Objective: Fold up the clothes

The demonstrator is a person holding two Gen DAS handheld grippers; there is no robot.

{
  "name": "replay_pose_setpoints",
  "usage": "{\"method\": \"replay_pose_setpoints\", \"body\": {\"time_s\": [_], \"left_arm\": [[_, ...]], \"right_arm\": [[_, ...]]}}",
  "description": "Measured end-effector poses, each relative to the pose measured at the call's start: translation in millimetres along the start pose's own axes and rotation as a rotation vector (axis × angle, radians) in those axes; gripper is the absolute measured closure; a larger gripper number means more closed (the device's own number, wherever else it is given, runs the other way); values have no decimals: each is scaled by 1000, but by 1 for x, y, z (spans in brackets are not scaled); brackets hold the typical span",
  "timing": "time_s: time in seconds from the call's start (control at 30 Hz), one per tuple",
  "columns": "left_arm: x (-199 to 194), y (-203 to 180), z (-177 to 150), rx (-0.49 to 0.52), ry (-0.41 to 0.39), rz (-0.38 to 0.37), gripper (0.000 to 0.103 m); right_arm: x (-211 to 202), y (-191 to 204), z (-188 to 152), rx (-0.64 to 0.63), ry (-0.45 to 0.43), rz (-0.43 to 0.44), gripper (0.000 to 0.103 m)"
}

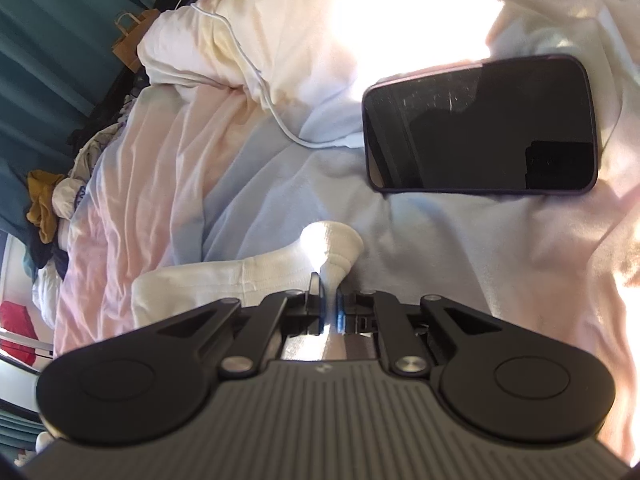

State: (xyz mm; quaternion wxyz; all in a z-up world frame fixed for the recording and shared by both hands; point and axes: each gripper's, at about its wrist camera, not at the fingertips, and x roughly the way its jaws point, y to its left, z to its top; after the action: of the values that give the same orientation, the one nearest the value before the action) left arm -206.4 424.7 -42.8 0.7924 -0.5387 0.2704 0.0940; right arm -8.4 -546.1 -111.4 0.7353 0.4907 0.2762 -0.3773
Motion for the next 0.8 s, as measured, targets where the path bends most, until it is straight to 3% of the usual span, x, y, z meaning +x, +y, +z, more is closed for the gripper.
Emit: {"method": "replay_pose_setpoints", "body": {"time_s": [0.07,0.1,0.17,0.27,0.37,0.5,0.8], "left_arm": [[-19,-17,-7,148,-87,88,20],[-27,-28,-12,233,-128,140,17],[-40,-48,-23,393,-196,218,13],[-46,-75,-40,524,-237,231,13],[-45,-103,-56,626,-256,228,13],[2,-167,-81,733,-244,192,10],[100,-247,-146,872,-161,97,10]], "right_arm": [[-5,8,-1,-34,-21,-22,86],[-9,13,-2,-62,-41,-36,82],[-18,25,-5,-127,-91,-34,58],[-33,44,-14,-225,-178,-30,28],[-45,63,-28,-313,-192,38,22],[-61,87,-47,-430,-209,129,22],[-75,128,-105,-654,-159,326,22]]}}
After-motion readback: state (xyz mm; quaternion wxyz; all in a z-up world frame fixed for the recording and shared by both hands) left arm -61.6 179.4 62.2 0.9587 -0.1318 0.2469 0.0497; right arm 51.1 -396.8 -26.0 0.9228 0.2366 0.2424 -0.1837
